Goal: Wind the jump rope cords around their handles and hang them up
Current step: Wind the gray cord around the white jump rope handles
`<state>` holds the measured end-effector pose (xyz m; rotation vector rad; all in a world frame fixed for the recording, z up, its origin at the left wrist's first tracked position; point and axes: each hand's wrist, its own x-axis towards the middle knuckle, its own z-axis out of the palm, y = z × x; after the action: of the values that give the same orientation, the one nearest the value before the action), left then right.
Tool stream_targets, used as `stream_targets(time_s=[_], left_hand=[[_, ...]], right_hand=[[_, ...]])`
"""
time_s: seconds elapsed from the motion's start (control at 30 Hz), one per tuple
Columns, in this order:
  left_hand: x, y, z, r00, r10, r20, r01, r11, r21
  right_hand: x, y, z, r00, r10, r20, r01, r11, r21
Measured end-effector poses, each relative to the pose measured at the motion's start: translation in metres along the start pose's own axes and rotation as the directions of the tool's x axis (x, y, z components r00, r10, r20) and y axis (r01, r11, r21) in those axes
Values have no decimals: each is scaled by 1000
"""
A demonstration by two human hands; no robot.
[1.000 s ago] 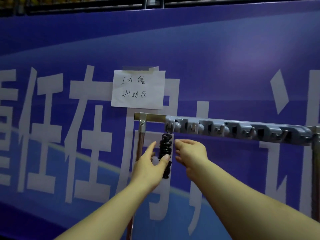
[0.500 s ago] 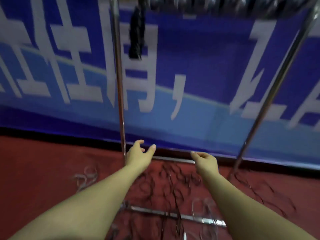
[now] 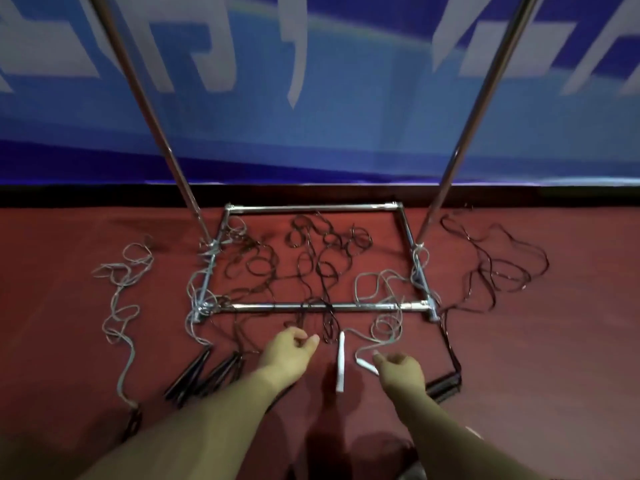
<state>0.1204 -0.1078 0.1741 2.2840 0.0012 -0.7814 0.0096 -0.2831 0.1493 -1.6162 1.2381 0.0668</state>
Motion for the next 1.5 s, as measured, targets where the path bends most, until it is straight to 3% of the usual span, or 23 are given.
stream_targets(time_s=[0.13, 0.3, 0.47, 0.57, 0.73, 0.83, 0.9, 1.0, 1.13, 1.27, 1.4, 1.5], left_hand=[[8, -41, 52, 996, -86, 38, 88, 995, -54], [26, -80, 104, 976, -210, 53, 213, 976, -45], [51, -75, 144, 976, -189, 113, 193, 981, -23], [72, -71, 158, 975, -174, 138, 182, 982, -47], [98, -69, 157, 983, -160, 95, 135, 964, 228], [104, -73, 160, 986, -157, 60, 135, 953, 272], [104, -74, 163, 986, -153, 64, 137, 969, 206], [103, -76, 168, 986, -125, 114, 125, 992, 8], [91, -70, 165, 977, -102, 187, 146, 960, -239], [78, -59, 153, 964, -64, 260, 170, 896, -411], [60, -32, 130, 961, 11, 277, 117, 890, -440], [53, -6, 104, 988, 84, 131, -43, 957, -287]], right_hand=[[21, 62, 3, 1000, 17, 4, -16, 992, -124], [49, 96, 16, 998, 57, 7, -55, 988, -144], [79, 107, 26, 995, -98, 17, 100, 968, -230], [101, 117, 35, 992, -125, -25, 112, 949, -293], [117, 109, 53, 993, -37, -110, -3, 939, -343], [121, 103, 59, 995, 63, -78, -86, 932, -351], [122, 100, 65, 995, 97, 16, -88, 954, -286], [117, 100, 76, 973, 138, 186, -133, 990, -39], [105, 99, 82, 917, 235, 322, -312, 926, 213], [92, 83, 73, 909, 182, 375, -324, 874, 361], [66, 51, 60, 885, 97, 455, -338, 805, 487], [42, 14, 48, 886, 51, 460, -274, 860, 431]])
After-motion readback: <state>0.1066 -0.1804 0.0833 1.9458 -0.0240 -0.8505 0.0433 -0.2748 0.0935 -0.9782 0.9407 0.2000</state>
